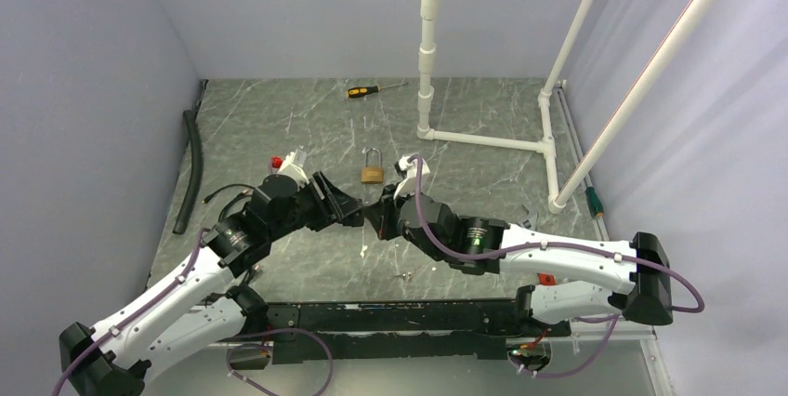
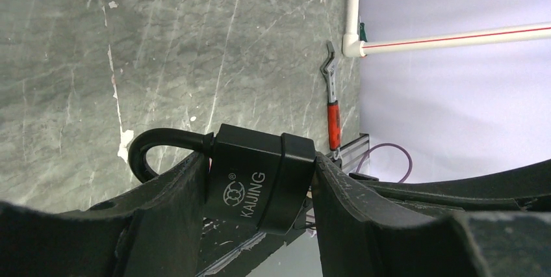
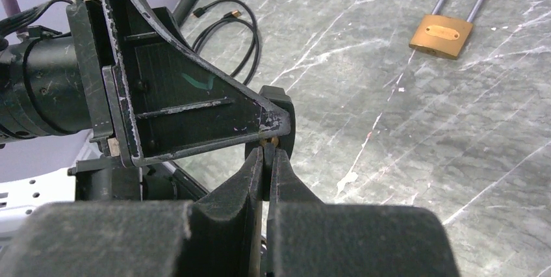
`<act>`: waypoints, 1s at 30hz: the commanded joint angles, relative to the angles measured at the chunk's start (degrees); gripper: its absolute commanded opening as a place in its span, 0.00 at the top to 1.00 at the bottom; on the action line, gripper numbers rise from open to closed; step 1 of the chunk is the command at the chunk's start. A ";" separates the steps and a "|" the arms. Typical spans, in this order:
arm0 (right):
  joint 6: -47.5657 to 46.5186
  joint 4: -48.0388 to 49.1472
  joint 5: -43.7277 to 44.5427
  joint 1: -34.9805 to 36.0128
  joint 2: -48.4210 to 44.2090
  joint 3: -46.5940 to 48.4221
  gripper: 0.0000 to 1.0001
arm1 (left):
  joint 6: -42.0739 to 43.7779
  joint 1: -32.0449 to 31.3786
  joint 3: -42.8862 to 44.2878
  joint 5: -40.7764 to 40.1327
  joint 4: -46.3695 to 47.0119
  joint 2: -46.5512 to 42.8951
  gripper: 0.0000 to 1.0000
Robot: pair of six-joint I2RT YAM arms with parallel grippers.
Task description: Unlock with the key
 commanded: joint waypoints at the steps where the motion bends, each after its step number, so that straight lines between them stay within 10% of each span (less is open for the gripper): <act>1: 0.28 5.38 -4.21 0.66 1.88 2.56 1.00 | -4.35 -1.58 6.08 6.78 8.99 -0.03 1.00; 30: -0.32 4.95 -5.14 0.23 8.48 6.66 1.00 | -1.89 -1.72 7.10 5.61 10.58 -0.39 1.00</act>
